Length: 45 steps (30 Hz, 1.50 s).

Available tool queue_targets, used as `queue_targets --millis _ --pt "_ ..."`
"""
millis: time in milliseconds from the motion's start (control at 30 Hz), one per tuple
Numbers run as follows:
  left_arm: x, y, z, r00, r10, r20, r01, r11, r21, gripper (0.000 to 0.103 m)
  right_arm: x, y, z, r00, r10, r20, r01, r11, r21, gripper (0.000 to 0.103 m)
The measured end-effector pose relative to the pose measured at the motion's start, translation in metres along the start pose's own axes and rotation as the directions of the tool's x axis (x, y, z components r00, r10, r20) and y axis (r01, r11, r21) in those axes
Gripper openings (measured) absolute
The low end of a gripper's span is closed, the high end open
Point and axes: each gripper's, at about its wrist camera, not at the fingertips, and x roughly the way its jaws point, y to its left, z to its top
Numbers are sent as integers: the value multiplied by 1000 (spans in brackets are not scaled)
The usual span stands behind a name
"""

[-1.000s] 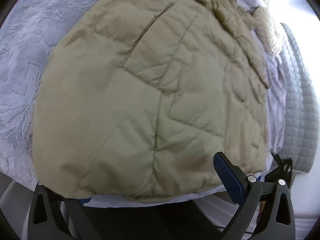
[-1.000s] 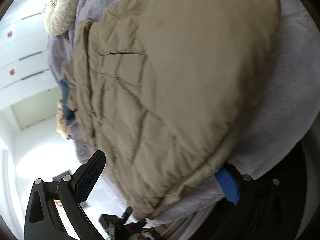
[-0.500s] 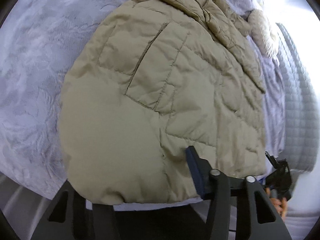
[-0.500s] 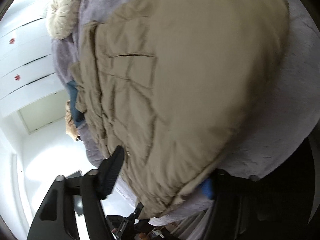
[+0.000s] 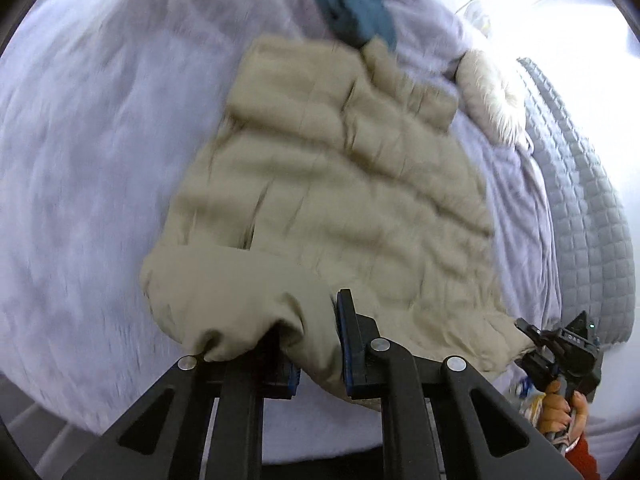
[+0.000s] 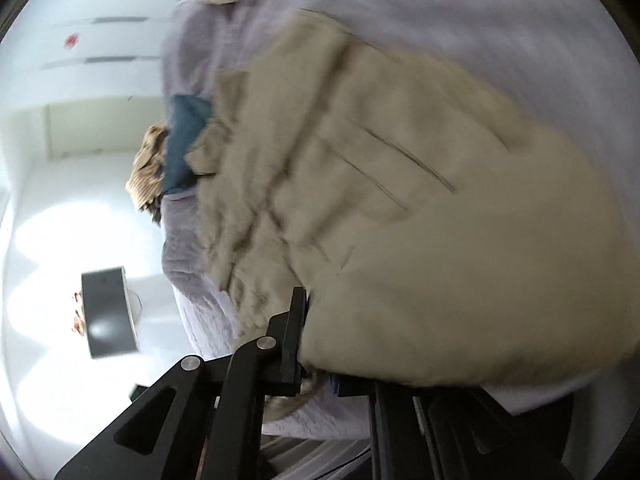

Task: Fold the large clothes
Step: 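Lay the lifted hem over the collar with both tools closed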

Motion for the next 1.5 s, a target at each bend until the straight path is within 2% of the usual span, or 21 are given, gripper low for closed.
queue_targets --millis 133,300,500,700,800,933,967,1000,1033,1067,1133,1167,1233,1267,1333,1367,1400,1433,1500 --pt "1 -26 60 995 3 95 -3 1000 -2 17 7 48 41 1000 12 5 -11 993 -121 10" --pt "25 -47 127 983 66 172 -63 998 -26 17 32 98 102 1000 -7 -16 3 972 -233 10" --pt "57 -59 175 957 186 221 -179 982 -54 17 79 136 169 997 -52 -56 31 946 -323 10" --pt "98 -53 212 935 267 235 -268 963 -31 17 143 143 217 990 -131 -53 105 932 -346 10" --pt "120 -43 224 932 284 226 -289 957 -14 17 171 131 230 985 -169 -48 144 933 -331 10" --pt "140 -39 235 933 284 223 -298 954 34 18 193 114 240 987 -152 -43 134 950 -281 11" --pt "143 -39 237 932 282 227 -300 953 49 22 195 112 242 989 -145 -40 129 953 -276 11" --pt "142 -40 237 933 274 234 -297 952 67 28 196 111 241 989 -142 -38 126 953 -275 11" --pt "140 -40 236 932 260 251 -289 954 83 44 196 110 240 989 -140 -36 125 952 -278 13" --pt "134 -41 233 927 253 276 -288 953 96 68 194 111 239 990 -138 -30 124 951 -283 14" --pt "118 -43 227 906 250 343 -306 944 121 85 187 114 234 991 -134 -11 125 948 -292 25" --pt "111 -45 223 901 242 359 -311 939 147 85 184 116 233 990 -138 0 131 946 -295 35" --pt "102 -46 221 906 242 348 -316 933 175 85 171 121 230 989 -144 33 147 941 -303 48" --pt "98 -45 219 909 238 342 -313 932 184 85 164 124 228 989 -141 51 150 940 -308 50" --pt "93 -45 213 921 223 321 -298 931 209 85 148 132 224 988 -133 79 152 933 -327 50" --pt "92 -45 210 925 219 311 -294 931 218 81 142 135 221 988 -127 83 148 929 -340 48" --pt "92 -46 206 930 218 296 -290 929 229 75 136 140 215 990 -117 82 139 921 -365 43" --pt "95 -46 203 937 218 273 -286 928 240 65 134 142 210 991 -114 76 135 914 -383 30" --pt "106 -48 194 952 209 222 -265 928 263 64 140 144 198 988 -145 43 150 891 -428 27"
